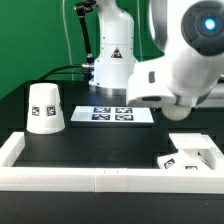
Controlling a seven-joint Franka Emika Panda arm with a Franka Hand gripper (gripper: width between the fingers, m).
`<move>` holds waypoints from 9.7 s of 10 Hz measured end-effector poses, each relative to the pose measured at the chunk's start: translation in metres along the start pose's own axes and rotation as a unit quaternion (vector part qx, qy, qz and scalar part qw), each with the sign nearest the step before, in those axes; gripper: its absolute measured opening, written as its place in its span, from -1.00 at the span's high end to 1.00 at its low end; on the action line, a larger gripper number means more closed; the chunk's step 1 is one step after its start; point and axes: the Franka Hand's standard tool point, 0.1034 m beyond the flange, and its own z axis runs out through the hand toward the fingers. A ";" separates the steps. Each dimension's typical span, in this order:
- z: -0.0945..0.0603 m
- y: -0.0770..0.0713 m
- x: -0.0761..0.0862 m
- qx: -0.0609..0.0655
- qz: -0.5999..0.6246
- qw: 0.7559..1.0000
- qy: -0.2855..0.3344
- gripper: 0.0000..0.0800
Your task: Assemble lamp
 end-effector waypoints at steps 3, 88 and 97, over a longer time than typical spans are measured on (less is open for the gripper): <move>-0.010 0.000 0.005 0.004 -0.004 1.000 0.017 -0.44; -0.128 -0.008 0.045 -0.096 -0.184 0.872 0.444 -0.44; -0.127 -0.011 0.043 0.069 0.128 0.890 0.432 -0.45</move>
Offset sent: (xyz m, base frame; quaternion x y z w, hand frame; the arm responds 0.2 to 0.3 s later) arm 0.0000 0.0000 0.0000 0.0000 0.0000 0.0000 1.0000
